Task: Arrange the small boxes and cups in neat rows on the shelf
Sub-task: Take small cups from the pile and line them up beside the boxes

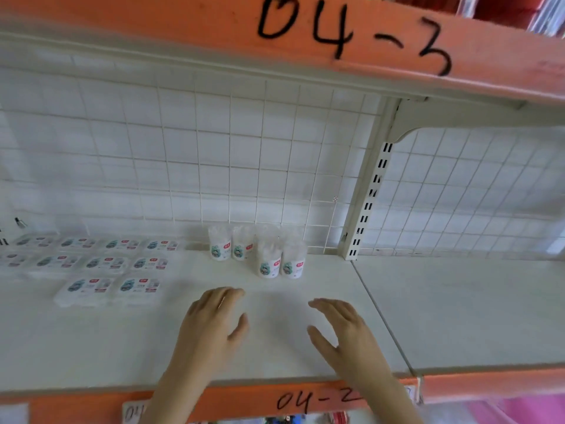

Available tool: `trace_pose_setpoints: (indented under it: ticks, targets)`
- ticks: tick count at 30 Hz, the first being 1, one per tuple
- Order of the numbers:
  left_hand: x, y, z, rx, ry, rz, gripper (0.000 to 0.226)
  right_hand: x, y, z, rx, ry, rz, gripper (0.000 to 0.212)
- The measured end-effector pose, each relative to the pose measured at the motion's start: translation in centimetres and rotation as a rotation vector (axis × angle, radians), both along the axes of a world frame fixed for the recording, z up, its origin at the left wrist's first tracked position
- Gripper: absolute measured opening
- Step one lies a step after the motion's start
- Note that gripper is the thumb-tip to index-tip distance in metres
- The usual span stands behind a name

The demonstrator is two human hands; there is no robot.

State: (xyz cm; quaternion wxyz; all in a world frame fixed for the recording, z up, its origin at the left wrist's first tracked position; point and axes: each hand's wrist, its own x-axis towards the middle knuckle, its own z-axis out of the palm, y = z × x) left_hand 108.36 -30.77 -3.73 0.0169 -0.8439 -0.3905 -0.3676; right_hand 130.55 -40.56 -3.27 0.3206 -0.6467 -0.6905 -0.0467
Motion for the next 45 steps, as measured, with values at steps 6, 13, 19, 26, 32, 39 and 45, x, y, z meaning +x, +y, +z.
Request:
trace_pose_setpoints:
  ticks: [6,13,19,26,32,39,45]
  targets:
    - [-5.0,-8.8,-1.8,0.046,-0.099,0.164,0.028,-4.6,-6.1,-1.4,0.118,-0.024,0.162,0.027]
    - [-9.6,-20.9,-6.4,-0.061,0.062,0.37,0.023,-8.7,-13.7,-4.7,0.016,-0.089,0.373,0.032]
    - [-17.3,-31.6,-9.6,-0.283,0.14,0.667,0.034,-14.3,-18.0,-7.8,-0.352,-0.154,0.61,0.069]
    - [-28.3,-38.4,-8.1,-0.294,0.111,0.93,0.035,-26.1,-20.0,-6.5,-0.303,-0.235,0.837,0.042]
    - [-38.5,-42.7,-6.2,-0.349,0.019,1.033,0.026,-40.8,-21.3,-5.1,-0.266,-0.114,0.992,0.028]
    - [-52.4,-46.5,-3.3,-0.406,0.061,1.158,0.032,-56.6,-22.1,-3.4,-0.288,-0.077,1.087,0.04]
    - [-60.1,-45.4,-2.4,-0.423,0.035,1.147,0.037,-64.6,-20.6,-2.8,-0.277,-0.098,1.081,0.041]
